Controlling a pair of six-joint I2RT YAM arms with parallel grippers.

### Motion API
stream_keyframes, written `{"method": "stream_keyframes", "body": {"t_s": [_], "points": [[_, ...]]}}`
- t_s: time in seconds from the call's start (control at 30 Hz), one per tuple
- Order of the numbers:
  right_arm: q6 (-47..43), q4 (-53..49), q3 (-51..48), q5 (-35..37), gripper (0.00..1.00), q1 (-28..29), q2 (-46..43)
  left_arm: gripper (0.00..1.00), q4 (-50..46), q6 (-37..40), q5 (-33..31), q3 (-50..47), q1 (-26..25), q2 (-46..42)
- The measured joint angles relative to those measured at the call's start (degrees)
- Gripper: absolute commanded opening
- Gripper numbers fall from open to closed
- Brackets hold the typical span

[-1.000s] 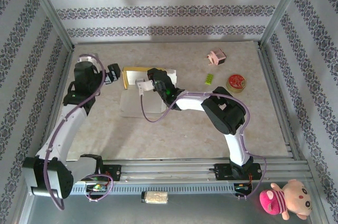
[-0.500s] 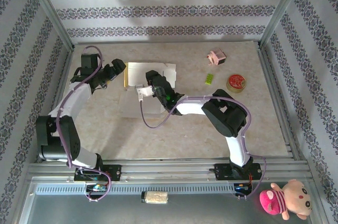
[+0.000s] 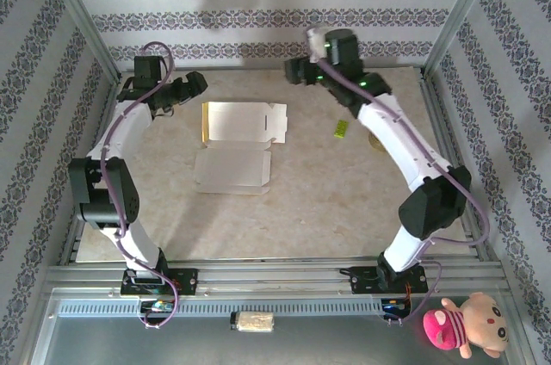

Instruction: Fold the paper box

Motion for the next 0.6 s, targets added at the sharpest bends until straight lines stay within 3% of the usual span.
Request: {"method": "stream_keyframes", "body": {"t_s": [0.13,0.33,0.5,0.6], "points": [[4.1,-5.8,-4.2,-8.5,0.93,-4.5,4.8,0.97,-3.7,4.0,2.2,3.6,0.0,2.6],[3.5,-7.9,-7.0,-16.7,0.88,-4.9,15.5,0.97,-6.0,8.3,4.5,3.3,0.0,2.3],[3.2,-5.9,-7.3,-18.2,0.84,-3.4,19.9,0.98,-6.7,11.5,6.6,1.9,0.0,1.0],[2.7,-4.8,-5.7,-18.2,0.76,-1.9,22.6,0.98,-6.9,12.8,6.8,1.6,0.0,0.1]]}}
